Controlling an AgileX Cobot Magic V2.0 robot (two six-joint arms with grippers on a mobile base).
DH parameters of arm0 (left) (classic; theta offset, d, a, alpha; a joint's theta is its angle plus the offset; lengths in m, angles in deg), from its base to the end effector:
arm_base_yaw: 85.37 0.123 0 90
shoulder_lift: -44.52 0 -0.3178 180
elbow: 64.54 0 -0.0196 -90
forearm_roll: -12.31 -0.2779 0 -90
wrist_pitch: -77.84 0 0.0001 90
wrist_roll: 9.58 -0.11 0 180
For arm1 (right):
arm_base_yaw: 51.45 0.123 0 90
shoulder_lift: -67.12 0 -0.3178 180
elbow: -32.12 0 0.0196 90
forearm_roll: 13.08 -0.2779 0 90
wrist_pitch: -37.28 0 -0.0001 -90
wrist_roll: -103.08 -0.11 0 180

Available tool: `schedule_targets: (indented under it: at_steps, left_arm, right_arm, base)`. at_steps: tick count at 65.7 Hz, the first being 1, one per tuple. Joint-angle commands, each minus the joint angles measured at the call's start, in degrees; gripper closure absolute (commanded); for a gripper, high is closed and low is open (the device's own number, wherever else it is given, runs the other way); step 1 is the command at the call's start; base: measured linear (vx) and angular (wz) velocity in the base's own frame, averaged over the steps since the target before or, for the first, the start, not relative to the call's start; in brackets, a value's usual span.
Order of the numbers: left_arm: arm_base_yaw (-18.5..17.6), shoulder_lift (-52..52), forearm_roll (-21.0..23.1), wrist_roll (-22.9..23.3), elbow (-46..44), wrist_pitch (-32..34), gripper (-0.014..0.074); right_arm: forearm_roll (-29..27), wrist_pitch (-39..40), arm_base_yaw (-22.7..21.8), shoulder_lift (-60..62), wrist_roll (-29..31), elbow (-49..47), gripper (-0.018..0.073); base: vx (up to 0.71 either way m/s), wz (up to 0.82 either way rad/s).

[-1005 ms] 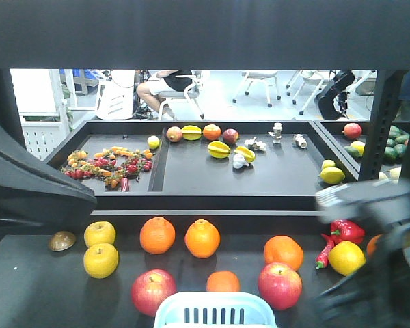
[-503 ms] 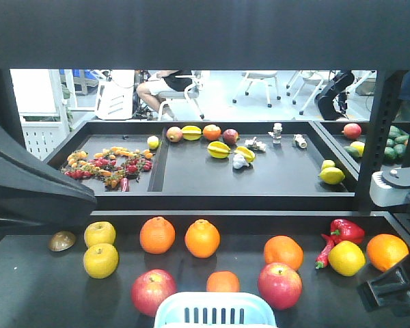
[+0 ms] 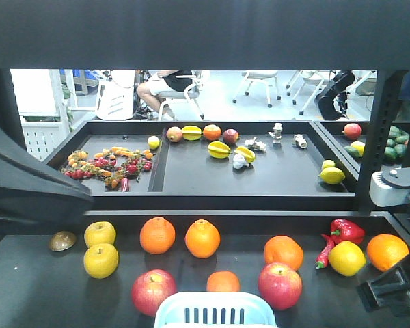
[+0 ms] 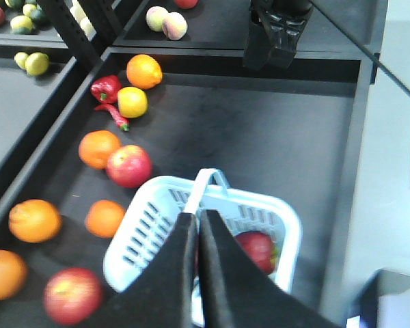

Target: Pick three apples into basket with both arms

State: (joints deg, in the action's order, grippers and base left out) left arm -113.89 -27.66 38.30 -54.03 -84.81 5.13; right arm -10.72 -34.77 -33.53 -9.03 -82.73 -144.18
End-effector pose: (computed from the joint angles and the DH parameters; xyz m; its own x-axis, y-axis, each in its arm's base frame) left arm 0.1478 -0.1327 0.5582 0.0545 0.5810 -0.8121 0.8805 0.3556 0.3135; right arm 0.2351 0.0715 0.4028 -0.8616 -0.1856 -0.4724 -0.2144 0.9767 0.0073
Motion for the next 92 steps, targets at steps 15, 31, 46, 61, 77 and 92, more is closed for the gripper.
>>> schedule_targets:
  at_steps: [15, 31, 46, 61, 77, 92]
  left_arm:
    - [17.77, 16.29, -0.23, 6.9, 20.89, 40.54, 0.0604]
    - [28.78, 32.56, 0.15, 13.21, 54.99, 69.36, 0.0604]
    - [33.6, 45.72, 0.15, 13.02, 76.38, 77.85, 0.0604]
    - [34.27, 55.66, 0.27, 14.98, 89.47, 77.85, 0.0604]
    - [34.27, 57.5, 0.25, 16.23, 92.08, 77.8, 0.0604]
    - [34.27, 57.5, -7.12, 26.61, 93.28, 77.75, 0.0604]
  right_arm:
    - [0.4, 0.7, -0.42, 1.15, 0.64, -1.71, 0.0566]
    - [0.4, 0.7, -0.42, 1.15, 0.64, -1.71, 0.0566]
    - [0.4, 0.7, -0.42, 1.15, 0.64, -1.71, 0.0566]
    - [0.4, 0.7, -0.42, 1.15, 0.64, -1.71, 0.0566]
    - [0.4, 0.7, -0.42, 1.15, 0.64, -1.71, 0.0566]
    - [0.4, 0.7, -0.42, 1.15, 0.64, -1.71, 0.0566]
  base:
    - [0.0, 0.0]
    - [0.0, 0.0]
    - [0.0, 0.0]
    - [0.0, 0.0]
    - [0.0, 0.0]
    - [0.0, 0.0]
